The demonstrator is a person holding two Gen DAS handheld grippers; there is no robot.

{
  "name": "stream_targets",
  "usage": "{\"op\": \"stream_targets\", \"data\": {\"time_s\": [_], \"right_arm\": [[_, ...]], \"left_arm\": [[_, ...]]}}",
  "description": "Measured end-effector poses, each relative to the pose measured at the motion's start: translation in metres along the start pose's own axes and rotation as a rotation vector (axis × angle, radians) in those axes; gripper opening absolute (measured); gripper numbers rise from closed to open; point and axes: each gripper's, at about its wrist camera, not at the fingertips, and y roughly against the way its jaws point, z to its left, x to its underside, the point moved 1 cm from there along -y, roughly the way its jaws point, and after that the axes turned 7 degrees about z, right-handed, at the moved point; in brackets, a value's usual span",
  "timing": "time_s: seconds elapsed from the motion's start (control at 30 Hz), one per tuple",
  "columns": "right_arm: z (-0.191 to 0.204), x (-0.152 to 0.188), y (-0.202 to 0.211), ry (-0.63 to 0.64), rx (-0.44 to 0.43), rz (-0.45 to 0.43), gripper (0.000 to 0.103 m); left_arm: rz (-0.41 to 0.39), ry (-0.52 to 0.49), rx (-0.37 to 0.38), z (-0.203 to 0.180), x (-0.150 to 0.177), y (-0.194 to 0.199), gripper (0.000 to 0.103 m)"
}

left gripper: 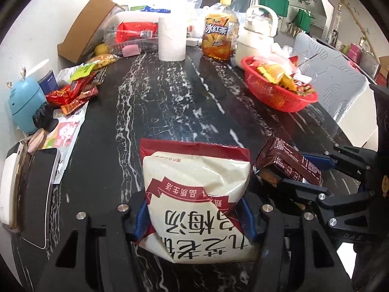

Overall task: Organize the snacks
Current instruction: 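Carry the chocolate packet and white printed bag over the red basket with both grippers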

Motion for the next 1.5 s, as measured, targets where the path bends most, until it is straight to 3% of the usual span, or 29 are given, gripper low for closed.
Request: {"op": "stream_targets", "data": {"time_s": [0.47,0.87,1.13,1.5], "right_arm": [[-0.010,0.032,0.054,-0.082,0.033,-0.083,0.045],[-0.041,0.046,0.093,-0.175,0.088,-0.155,0.045],[-0.072,0.036,0.112,-0.239,0.121,-0.203,0.045],[-0.106,0.009,0.125,-0.262,0.156,-0.254,0.045]], "left_arm": [[-0.063,-0.094,0.094,-0.049,-0.005,0.028,0.059],[-0.090,-0.188,0.176,-0.099,-0.036,0.036,0.059],[-0.118,-0.234,0.208,-0.123,-0.068,0.039,0.059],[-0.172,-0.278,0.187,-0.136,-0.111,0.042,0.059]]}}
